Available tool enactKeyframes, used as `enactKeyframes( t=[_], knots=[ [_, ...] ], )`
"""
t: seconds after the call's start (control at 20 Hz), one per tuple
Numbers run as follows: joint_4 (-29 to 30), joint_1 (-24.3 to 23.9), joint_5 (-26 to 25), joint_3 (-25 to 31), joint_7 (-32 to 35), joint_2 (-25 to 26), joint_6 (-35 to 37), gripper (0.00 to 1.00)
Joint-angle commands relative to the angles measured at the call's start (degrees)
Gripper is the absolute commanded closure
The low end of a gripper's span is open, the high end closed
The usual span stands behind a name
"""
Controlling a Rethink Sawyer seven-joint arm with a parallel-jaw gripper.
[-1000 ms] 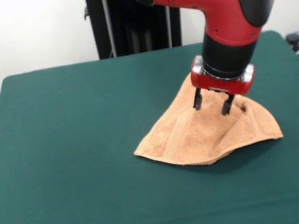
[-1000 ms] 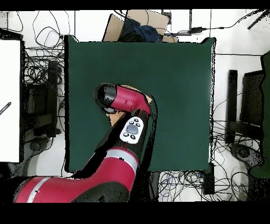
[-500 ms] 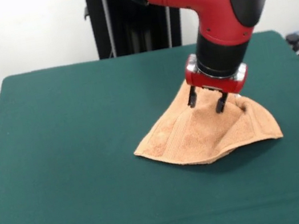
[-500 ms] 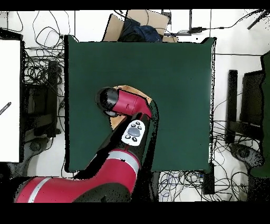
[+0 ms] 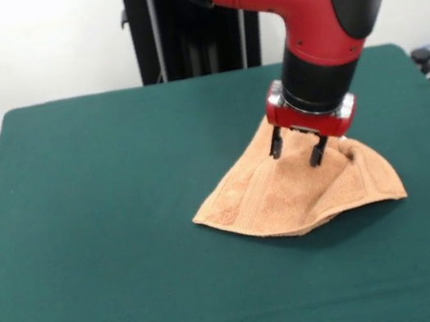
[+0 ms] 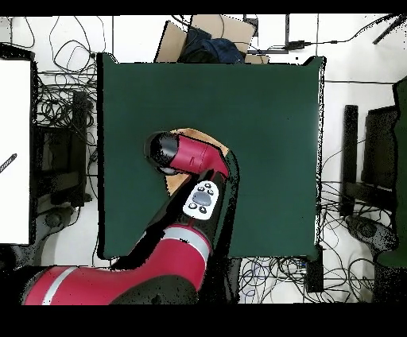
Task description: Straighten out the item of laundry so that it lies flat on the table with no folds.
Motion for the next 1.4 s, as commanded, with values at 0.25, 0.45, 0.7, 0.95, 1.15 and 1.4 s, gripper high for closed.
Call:
enactKeyframes(
  t=[0.25, 0.45, 0.7, 0.95, 1.15, 1.4],
  knots=[
    [0.64, 1.12, 0.98, 4.20, 12.79, 2.04, -2.42, 0.00],
    [-9.69, 1.30, 1.02, 2.54, 13.88, 7.34, 5.26, 0.00],
    [-13.76, 0.73, 0.78, 2.63, 13.41, 9.76, 8.65, 0.00],
    [-11.53, 0.81, 0.93, 3.05, 13.35, 8.88, 6.68, 0.00],
    [-10.82, 0.79, 1.03, 3.29, 13.27, 8.56, 6.05, 0.00],
    [-9.71, 0.92, 1.21, 3.44, 13.45, 8.01, 5.28, 0.00]
  ],
)
